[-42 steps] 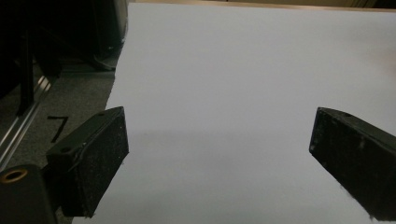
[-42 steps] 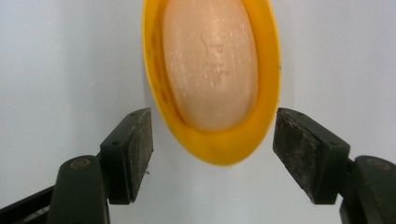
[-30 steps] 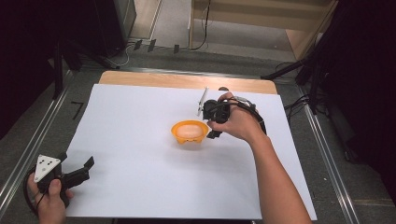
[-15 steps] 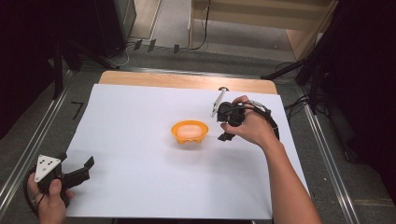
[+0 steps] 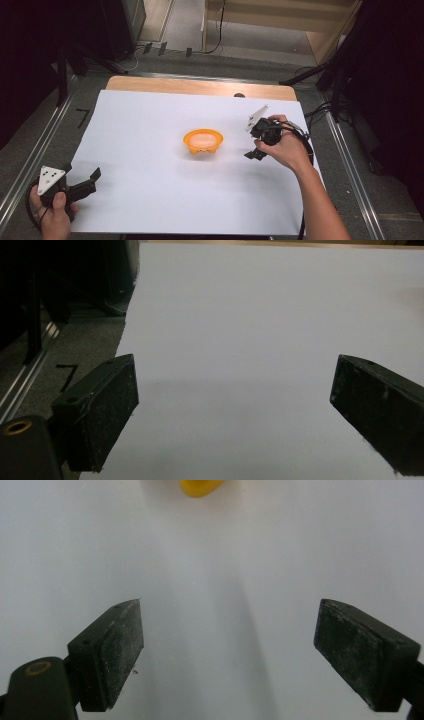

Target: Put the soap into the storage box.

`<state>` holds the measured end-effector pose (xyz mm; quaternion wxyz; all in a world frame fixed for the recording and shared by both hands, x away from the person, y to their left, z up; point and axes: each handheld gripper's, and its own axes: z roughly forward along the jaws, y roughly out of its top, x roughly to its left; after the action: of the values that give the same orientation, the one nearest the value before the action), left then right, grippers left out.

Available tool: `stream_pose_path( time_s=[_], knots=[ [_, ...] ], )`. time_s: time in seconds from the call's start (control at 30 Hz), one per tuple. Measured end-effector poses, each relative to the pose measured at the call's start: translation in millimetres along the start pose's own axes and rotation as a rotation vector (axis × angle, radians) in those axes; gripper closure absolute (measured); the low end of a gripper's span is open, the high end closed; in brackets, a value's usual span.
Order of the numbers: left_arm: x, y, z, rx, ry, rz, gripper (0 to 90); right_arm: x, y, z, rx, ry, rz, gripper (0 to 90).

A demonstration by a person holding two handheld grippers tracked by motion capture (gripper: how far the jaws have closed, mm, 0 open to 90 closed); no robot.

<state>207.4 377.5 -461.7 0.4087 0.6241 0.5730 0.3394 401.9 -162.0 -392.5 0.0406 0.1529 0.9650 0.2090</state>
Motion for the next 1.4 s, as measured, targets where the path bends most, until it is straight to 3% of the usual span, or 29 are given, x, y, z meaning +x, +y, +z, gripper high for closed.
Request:
stream_pose_path(
  time_s=[0.2, 0.27, 0.4, 0.5, 0.63, 0.9, 1.0, 1.13, 1.23, 1.4],
  knots=[
    [-0.1, 0.0, 0.0, -0.001, 0.001, 0.000, 6.0, 0.1, -22.6, -3.6, -0.059, 0.012, 0.060, 12.8],
    [-0.1, 0.0, 0.0, 0.001, 0.002, 0.003, 6.1, 1.8, -31.5, -5.4, -0.089, -0.013, 0.094, 12.0],
    [-0.2, -0.1, 0.0, 0.000, 0.003, 0.002, 6.1, 7.9, -50.3, -4.1, -0.110, 0.026, 0.122, 19.2],
    [-0.2, -0.1, -0.1, 0.000, 0.003, 0.003, 6.1, 13.4, -61.0, -2.1, -0.128, 0.023, 0.141, 17.9],
    [-0.1, -0.2, -0.1, -0.004, 0.002, 0.001, 6.2, 22.5, -73.4, 0.4, -0.149, -0.036, 0.164, 13.3],
    [0.0, -0.2, -0.3, -0.004, 0.002, 0.001, 6.2, 33.4, -96.8, -1.1, -0.259, -0.072, 0.213, 10.7],
    [0.3, -0.3, -0.6, -0.006, 0.000, -0.001, 6.2, 36.8, -110.3, -4.6, -0.341, -0.098, 0.267, 11.0],
    [0.3, -0.3, -0.7, -0.006, 0.000, -0.001, 6.2, 40.1, -125.6, -6.6, -0.405, -0.123, 0.305, 11.3],
    [0.4, -0.3, -0.8, -0.008, 0.000, -0.001, 6.2, 43.9, -138.0, -7.1, -0.433, -0.164, 0.330, 11.2],
    [0.4, -0.4, -1.0, -0.007, 0.001, -0.003, 6.2, 48.2, -153.8, -5.6, -0.480, -0.179, 0.380, 11.1]
  ],
)
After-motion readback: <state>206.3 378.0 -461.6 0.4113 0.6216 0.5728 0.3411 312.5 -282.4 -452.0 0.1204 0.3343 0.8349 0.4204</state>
